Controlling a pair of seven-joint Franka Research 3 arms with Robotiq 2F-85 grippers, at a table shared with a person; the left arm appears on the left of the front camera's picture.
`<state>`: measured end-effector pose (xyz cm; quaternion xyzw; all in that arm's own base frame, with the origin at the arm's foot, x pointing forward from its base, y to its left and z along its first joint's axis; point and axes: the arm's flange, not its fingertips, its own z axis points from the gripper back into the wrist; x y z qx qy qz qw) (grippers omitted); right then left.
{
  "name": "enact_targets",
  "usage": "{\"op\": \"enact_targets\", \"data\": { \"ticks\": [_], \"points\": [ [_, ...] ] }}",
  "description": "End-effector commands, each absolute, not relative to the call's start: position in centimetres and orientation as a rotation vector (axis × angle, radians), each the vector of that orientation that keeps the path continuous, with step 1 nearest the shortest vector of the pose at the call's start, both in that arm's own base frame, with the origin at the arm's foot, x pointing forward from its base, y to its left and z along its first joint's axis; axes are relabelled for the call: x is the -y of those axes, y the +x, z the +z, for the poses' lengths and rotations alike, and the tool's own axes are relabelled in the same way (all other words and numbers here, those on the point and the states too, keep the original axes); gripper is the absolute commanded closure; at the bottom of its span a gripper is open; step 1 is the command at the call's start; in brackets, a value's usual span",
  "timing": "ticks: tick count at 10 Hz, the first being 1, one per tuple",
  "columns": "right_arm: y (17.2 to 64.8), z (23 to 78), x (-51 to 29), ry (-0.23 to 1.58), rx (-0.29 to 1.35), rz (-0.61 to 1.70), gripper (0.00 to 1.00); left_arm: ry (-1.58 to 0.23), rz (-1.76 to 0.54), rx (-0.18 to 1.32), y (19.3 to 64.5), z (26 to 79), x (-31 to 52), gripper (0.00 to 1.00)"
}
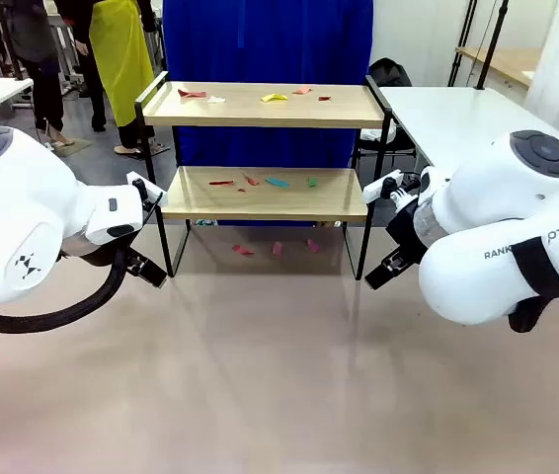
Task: Clean the shelf.
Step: Pick up the Duster handed by the human.
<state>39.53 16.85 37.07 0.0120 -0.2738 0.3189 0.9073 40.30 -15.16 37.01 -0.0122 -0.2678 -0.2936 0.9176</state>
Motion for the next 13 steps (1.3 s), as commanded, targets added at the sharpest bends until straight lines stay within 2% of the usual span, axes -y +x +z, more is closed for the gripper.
{"op": "enact_targets", "data": {
  "ticks": [1, 9, 11, 13],
  "points": [
    [39.5, 37.1, -16.9, 0.025, 0.565, 0.658, 0.0, -0.025, -0.604, 0.551, 40.3, 37.0, 15.2, 0.0],
    [39.5, 37.1, -16.9, 0.024, 0.565, 0.659, 0.0, -0.025, -0.605, 0.551, 40.3, 37.0, 15.2, 0.0],
    [41.1, 42.8, -15.2, 0.087, 0.617, 0.666, 0.0, -0.11, -0.653, 0.594, 41.2, 43.0, 13.8, 0.0],
    [41.9, 48.0, -12.6, 0.151, 0.655, 0.676, 0.0, -0.197, -0.771, 0.501, 43.6, 48.0, 11.0, 0.0]
  ]
}}
